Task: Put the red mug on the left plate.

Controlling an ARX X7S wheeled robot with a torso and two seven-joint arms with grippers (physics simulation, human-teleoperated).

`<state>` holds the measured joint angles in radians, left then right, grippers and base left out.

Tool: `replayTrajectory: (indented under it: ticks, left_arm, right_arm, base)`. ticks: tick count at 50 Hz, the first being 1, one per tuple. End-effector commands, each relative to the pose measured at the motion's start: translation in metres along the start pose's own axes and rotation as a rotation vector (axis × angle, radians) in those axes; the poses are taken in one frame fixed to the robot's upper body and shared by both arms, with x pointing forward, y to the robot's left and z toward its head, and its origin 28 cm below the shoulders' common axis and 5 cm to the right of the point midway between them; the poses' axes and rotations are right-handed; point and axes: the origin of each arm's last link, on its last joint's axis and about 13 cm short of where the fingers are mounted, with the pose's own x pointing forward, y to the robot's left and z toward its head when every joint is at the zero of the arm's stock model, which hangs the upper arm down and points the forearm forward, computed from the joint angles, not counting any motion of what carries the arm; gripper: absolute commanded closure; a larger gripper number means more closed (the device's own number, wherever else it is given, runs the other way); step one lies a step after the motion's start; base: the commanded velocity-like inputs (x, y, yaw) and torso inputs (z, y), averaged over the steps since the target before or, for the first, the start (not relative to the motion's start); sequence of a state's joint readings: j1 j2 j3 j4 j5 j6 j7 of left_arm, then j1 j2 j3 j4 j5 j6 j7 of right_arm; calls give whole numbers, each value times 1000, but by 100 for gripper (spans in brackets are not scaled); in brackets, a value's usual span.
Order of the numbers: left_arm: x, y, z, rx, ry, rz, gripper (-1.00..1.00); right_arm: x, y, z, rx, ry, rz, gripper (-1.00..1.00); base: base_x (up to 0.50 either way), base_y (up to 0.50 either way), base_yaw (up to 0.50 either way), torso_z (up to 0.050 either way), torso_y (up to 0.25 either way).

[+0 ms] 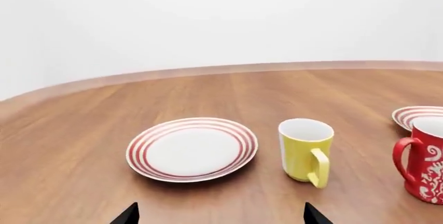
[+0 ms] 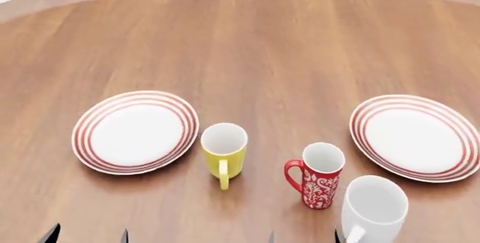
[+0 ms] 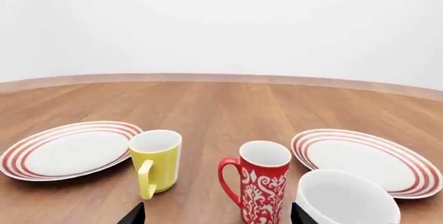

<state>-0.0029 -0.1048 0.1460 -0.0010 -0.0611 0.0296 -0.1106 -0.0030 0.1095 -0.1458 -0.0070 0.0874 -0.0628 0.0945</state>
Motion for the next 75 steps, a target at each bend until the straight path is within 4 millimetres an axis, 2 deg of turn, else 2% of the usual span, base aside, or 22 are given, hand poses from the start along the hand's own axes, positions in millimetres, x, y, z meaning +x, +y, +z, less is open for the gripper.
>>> replayTrajectory:
  ticks: [1,37,62,65,67,75]
  left_arm:
    - [0,-1,0,10,2,-6,-100]
    - [1,-1,-1,9,7,-15,-100]
    - [-1,-2,-1,8,7,-15,-100]
    - [-1,-1,-1,5,10,-12,-100]
    - [-1,-1,-1,9,11,-12,-100]
    - [1,-1,-3,14,17,-12,-100]
  right_arm:
    - [0,0,0,-4,-2,5,-100]
    - [1,0,-1,7,2,3,-100]
    - [0,-1,0,36,19,-24,-100]
    - [3,-4,11,93,81,-133,-100]
    - [3,-4,18,43,89,-153,-100]
    - [3,1,43,124,191,-307,-100]
  base:
    - [277,316,0,0,0]
    - [303,369,0,0,0]
    - [359,39,0,0,0]
    - [0,0,0,0,0]
    - [0,0,0,0,0]
    - [0,0,0,0,0]
